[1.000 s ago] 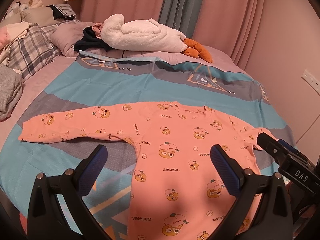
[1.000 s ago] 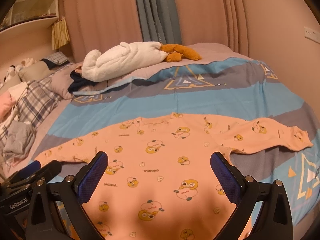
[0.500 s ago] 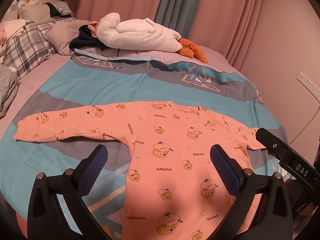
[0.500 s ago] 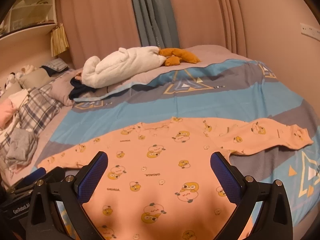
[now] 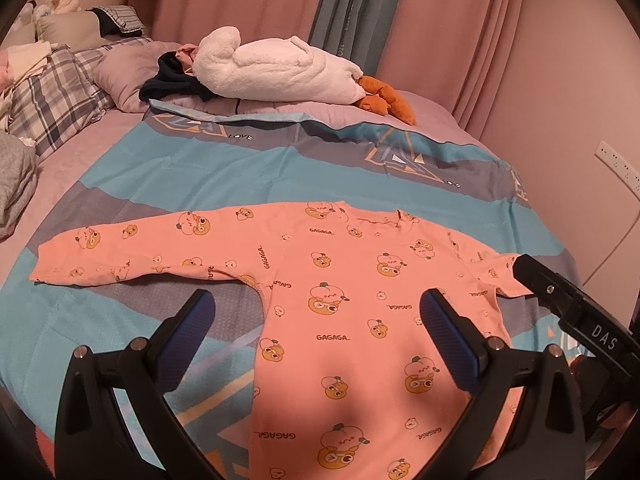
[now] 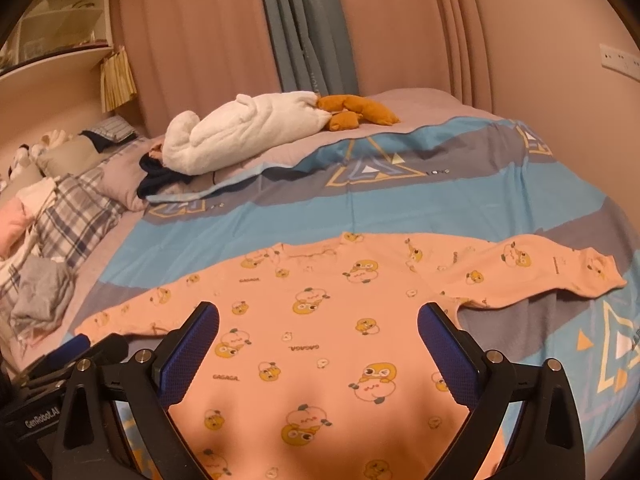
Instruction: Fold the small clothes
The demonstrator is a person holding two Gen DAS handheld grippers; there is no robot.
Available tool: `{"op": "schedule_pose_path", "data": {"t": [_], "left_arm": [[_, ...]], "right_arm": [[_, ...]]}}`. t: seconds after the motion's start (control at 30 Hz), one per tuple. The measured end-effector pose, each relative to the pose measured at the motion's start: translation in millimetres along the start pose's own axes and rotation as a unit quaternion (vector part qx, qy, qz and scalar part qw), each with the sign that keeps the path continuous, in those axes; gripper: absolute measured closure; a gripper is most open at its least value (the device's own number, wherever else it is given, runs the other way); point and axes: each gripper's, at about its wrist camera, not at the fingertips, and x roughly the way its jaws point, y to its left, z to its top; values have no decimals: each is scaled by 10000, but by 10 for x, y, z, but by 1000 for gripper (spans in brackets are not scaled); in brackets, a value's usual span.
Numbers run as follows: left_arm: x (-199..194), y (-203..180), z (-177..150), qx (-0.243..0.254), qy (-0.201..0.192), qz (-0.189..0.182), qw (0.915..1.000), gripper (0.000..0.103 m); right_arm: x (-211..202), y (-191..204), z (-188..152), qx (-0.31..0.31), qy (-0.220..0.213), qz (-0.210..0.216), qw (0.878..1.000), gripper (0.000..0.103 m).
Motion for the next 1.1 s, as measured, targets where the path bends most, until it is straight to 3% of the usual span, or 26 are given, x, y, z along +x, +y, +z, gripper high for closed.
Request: {"op": "schedule_pose_path", "data": {"t": [0.43, 0.63, 0.83, 1.1], "left_arm": [[227, 32, -19, 50, 261, -11, 9996, 1], [468, 36, -23, 17, 559, -119, 9984, 1], [555, 15, -7, -7, 642, -281, 9975, 2], [790, -11, -77, -178, 1127, -560, 9919, 5]], "right_arm": [[68, -42, -22, 35, 84, -57, 9999, 3], [220, -117, 7, 50, 245, -426, 9988, 8], [261, -174, 75, 112, 229, -488, 9985, 8], [242, -364, 217, 364, 16, -628, 9974, 23]]}}
